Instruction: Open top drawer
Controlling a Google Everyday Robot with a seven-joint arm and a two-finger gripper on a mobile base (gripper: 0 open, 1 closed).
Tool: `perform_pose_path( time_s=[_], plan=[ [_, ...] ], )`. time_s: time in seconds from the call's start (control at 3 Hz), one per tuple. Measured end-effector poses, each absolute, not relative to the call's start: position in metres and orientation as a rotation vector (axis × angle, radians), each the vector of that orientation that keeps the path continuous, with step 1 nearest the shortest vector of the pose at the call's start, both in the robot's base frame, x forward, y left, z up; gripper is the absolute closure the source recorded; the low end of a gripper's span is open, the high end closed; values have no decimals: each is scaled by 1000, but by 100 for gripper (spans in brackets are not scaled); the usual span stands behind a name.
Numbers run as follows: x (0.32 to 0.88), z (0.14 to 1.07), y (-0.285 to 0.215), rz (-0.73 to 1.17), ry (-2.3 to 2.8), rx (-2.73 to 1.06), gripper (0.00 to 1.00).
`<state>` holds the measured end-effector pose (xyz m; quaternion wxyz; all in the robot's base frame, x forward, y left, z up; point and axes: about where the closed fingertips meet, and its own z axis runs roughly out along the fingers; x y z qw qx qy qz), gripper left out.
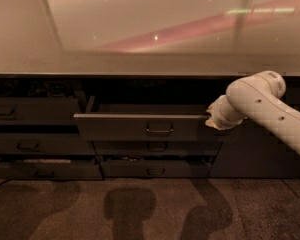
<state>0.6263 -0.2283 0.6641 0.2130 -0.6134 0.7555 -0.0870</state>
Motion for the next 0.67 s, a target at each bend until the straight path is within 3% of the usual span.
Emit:
perform_pose_path(
  time_s=[0.67],
  plan=[
    [618,664,-230,-242,2088,-1711,100]
  ],
)
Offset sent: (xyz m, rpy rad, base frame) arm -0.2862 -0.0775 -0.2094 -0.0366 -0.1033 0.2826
